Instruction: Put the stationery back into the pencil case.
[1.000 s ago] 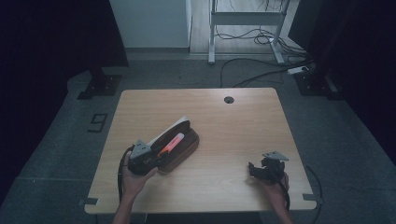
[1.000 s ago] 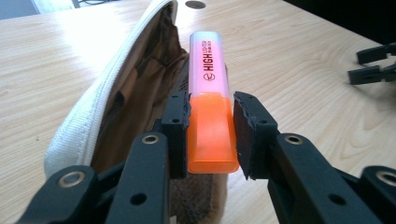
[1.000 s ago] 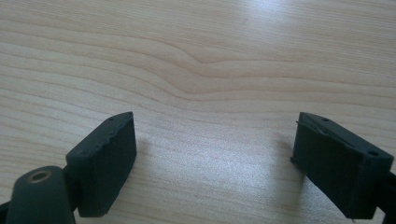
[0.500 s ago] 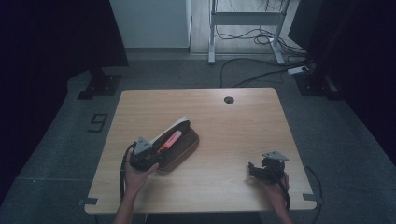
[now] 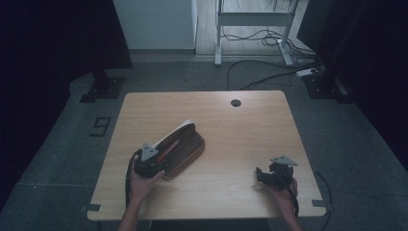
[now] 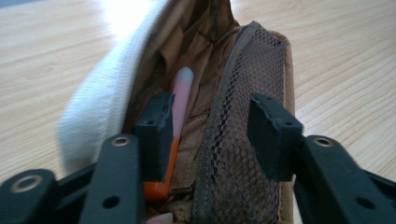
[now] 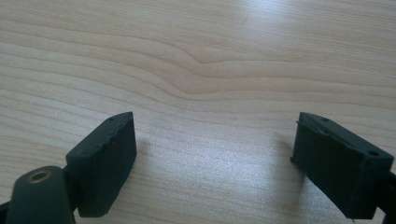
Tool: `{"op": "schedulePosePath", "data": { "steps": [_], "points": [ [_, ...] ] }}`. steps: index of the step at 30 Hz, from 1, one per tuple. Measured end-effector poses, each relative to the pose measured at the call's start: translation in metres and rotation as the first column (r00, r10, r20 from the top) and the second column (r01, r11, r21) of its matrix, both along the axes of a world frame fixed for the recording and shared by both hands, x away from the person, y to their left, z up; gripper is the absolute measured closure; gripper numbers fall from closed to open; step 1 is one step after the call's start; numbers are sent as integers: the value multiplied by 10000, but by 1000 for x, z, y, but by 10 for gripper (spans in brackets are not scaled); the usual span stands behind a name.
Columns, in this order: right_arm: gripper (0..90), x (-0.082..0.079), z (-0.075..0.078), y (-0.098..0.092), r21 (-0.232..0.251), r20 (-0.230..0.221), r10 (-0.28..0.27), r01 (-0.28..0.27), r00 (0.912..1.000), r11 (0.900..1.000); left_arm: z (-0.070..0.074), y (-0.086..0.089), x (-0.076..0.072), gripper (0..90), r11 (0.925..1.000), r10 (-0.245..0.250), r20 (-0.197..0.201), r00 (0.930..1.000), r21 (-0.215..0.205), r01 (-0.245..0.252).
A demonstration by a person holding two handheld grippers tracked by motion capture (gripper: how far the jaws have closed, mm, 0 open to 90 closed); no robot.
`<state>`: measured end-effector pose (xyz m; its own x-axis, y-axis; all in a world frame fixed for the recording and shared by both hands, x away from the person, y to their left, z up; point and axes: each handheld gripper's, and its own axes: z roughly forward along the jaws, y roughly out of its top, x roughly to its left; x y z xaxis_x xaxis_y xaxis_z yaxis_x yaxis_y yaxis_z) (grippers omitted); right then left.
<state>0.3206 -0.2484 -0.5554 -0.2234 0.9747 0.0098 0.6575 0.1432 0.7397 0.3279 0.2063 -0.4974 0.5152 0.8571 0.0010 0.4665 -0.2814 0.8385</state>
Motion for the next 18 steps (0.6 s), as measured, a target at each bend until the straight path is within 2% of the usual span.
{"op": "schedulePosePath", "data": {
  "steps": [6,11,15,18],
  "points": [
    [130,0,0,0,2,-1,-2,2,10000,10000,7,2,-14,458,9993,-221,294,9993,-291,230],
    [131,0,0,0,3,-1,2,-2,10000,10000,12,5,-24,432,9970,-456,251,9986,-611,471],
    [131,0,0,0,0,-1,1,-1,10000,10000,14,2,-32,413,9974,-626,234,9978,-348,634],
    [131,0,0,0,2,0,-3,3,10000,10000,13,0,-38,400,9955,-791,110,9968,-506,795]
  ]
}}
